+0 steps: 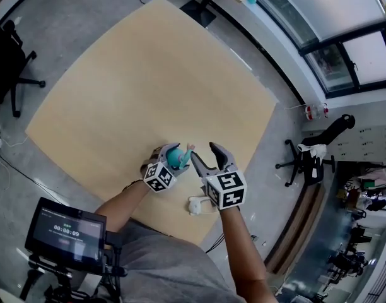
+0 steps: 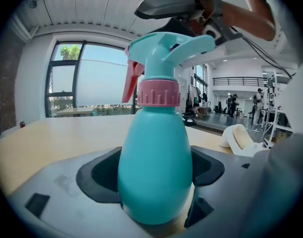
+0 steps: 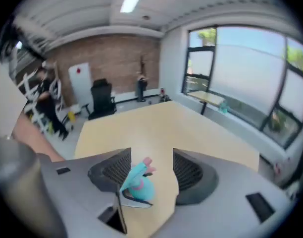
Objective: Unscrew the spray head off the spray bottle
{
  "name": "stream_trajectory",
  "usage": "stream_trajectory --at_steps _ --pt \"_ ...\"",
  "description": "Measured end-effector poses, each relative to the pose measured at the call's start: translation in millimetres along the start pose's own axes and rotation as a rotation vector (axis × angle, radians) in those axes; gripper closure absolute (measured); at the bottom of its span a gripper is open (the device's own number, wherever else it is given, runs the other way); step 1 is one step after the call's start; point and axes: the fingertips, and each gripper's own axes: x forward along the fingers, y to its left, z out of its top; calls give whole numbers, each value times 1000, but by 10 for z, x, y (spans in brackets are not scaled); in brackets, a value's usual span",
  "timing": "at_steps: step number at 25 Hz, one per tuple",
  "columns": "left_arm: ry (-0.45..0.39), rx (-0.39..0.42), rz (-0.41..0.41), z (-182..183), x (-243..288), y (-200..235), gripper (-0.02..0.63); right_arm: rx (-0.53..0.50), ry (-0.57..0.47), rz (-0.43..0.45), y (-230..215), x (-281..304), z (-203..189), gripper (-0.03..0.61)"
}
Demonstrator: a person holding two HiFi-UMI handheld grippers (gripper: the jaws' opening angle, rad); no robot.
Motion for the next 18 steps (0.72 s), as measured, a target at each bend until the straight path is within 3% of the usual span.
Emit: stream_trajectory --at_steps 1,2,5,6,7,9,11,14,18 --pt "-1 -7 16 -4 -8 7 238 109 1 -17 25 47 -120 333" --pt "-1 -14 29 -8 -15 14 238 144 42 -9 108 146 -292 333" --pt "-5 -23 42 -10 -15 22 238 28 209 66 405 507 -754 337" --pt "-6 -24 36 -13 -10 21 238 -53 233 80 438 591 -833 377" --pt "-8 -24 27 -17 -7 20 238 -152 240 94 444 643 -873 443" --pt "-8 -13 -3 -19 -3 12 238 -360 240 171 461 663 -877 443" --pt "-2 24 -58 -33 -8 -37 238 -611 243 316 518 617 -904 443" --pt "13 84 -156 -77 -4 -144 237 -1045 265 532 581 537 -1008 443" --pt "35 118 -238 -85 7 -179 236 -1678 319 630 580 460 -1049 443"
